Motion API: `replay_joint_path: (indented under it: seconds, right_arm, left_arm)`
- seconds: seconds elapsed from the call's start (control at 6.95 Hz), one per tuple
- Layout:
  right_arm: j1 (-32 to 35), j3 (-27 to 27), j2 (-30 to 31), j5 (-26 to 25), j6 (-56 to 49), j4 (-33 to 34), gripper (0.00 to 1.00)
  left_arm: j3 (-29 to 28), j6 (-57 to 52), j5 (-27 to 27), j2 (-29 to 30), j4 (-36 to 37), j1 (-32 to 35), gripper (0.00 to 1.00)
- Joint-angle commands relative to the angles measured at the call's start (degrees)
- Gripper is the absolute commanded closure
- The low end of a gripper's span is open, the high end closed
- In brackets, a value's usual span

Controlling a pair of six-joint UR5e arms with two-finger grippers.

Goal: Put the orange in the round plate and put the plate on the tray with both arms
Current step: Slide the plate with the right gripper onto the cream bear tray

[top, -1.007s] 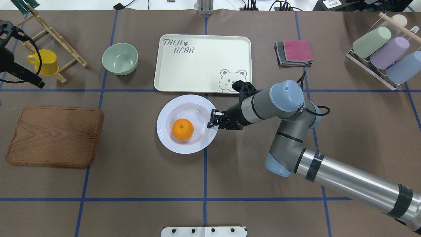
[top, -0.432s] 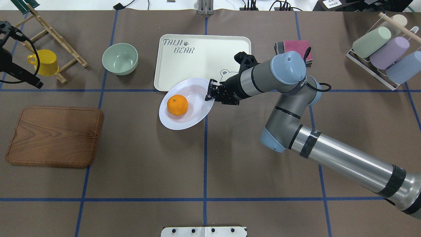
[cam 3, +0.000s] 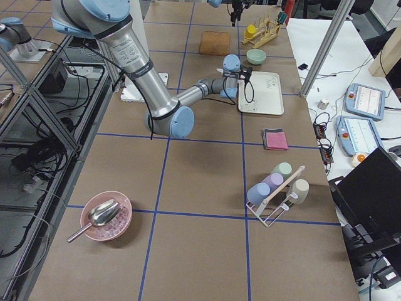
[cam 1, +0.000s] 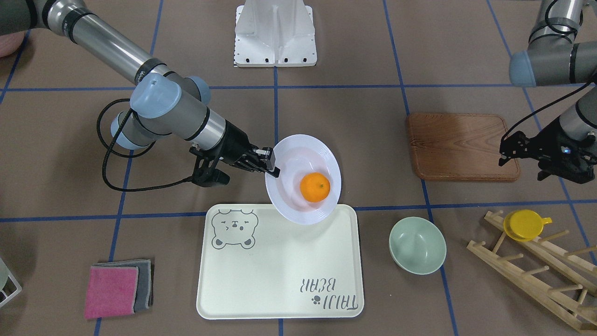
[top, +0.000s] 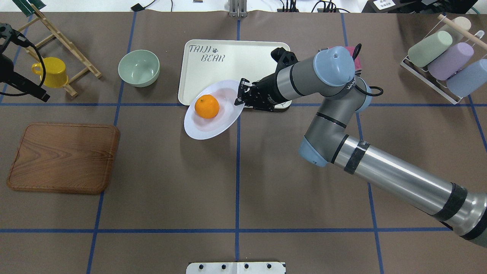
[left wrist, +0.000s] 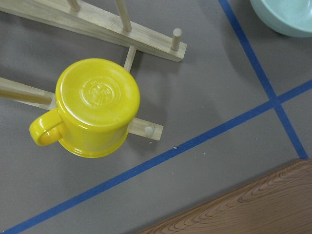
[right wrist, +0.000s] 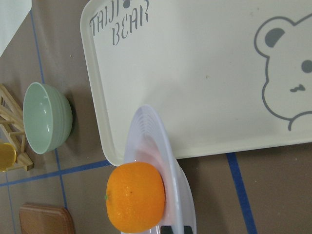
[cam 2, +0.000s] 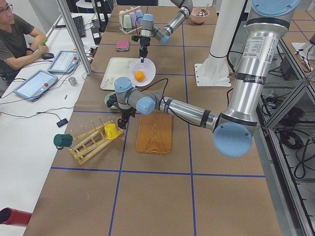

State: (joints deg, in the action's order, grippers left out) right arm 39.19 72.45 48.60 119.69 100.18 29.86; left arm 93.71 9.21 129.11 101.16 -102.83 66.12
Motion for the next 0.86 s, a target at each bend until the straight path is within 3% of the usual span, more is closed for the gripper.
replay_joint_path:
  seconds: [0.0, 0.72]
  right_arm:
    - [1.2, -0.8, -1.1, -0.4, 1.9, -0.1, 1.0]
    - [6.2, -9.4, -2.1, -3.1, 3.3, 0.1, 1.0]
  left_arm:
    - [0.0, -0.1, 0.0, 0.0, 0.0, 0.1, 0.01]
    - [0.2, -0.3, 0.8, 0.0, 0.0, 0.9, 0.01]
